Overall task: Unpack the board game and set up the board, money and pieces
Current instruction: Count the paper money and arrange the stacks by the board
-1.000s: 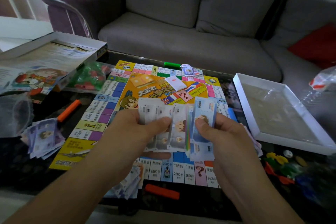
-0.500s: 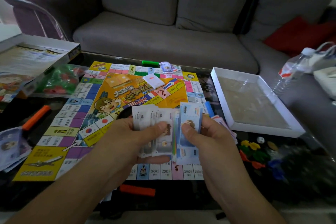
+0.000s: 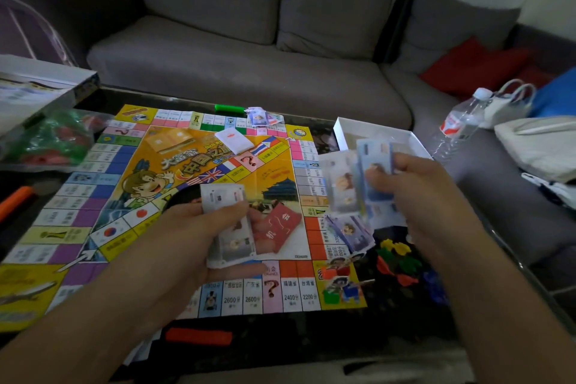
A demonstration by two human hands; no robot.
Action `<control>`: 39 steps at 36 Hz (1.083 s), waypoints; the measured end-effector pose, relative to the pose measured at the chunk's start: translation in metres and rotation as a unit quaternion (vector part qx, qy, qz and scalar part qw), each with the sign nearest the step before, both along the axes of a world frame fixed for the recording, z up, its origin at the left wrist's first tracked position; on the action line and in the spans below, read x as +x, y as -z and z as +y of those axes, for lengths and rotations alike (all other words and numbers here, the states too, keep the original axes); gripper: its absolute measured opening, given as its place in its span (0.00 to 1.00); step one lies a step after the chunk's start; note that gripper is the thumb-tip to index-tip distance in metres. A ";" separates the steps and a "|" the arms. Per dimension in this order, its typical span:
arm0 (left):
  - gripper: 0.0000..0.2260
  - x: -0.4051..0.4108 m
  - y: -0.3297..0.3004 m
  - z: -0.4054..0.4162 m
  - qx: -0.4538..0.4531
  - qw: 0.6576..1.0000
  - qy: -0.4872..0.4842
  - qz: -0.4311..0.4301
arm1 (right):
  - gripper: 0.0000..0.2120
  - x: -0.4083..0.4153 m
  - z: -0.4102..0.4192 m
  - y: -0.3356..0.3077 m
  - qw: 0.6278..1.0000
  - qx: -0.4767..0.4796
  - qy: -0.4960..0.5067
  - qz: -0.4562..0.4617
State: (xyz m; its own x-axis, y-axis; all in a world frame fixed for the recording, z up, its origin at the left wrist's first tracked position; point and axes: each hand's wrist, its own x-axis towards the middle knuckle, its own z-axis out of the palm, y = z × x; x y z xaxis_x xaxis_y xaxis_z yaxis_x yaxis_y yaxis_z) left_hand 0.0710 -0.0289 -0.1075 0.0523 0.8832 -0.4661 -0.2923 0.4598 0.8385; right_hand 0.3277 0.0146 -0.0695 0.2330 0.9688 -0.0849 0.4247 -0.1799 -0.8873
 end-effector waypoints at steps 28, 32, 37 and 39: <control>0.08 -0.014 0.012 0.006 0.023 1.000 0.003 0.000 | 0.09 0.027 0.020 0.033 0.985 -0.028 0.021 -0.170; 0.07 -0.009 0.010 -0.001 0.054 0.998 -0.012 0.022 | 0.08 0.005 0.004 0.013 1.000 0.019 0.000 0.008; 0.06 -0.009 0.010 -0.006 0.089 0.995 0.014 0.037 | 0.14 -0.047 -0.019 0.007 0.962 -0.021 -0.120 0.245; 0.07 -0.009 0.010 -0.007 0.099 0.994 0.021 0.039 | 0.12 -0.068 -0.027 0.016 0.955 -0.037 -0.136 0.259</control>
State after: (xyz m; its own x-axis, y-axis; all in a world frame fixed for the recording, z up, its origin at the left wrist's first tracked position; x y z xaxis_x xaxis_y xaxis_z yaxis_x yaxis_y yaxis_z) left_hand 0.0616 -0.0356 -0.1174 0.0609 0.9557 -0.2880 -0.2073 0.2943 0.9329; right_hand 0.2599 -0.0123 -0.0856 -0.1181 0.9742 -0.1923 -0.0288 -0.1969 -0.9800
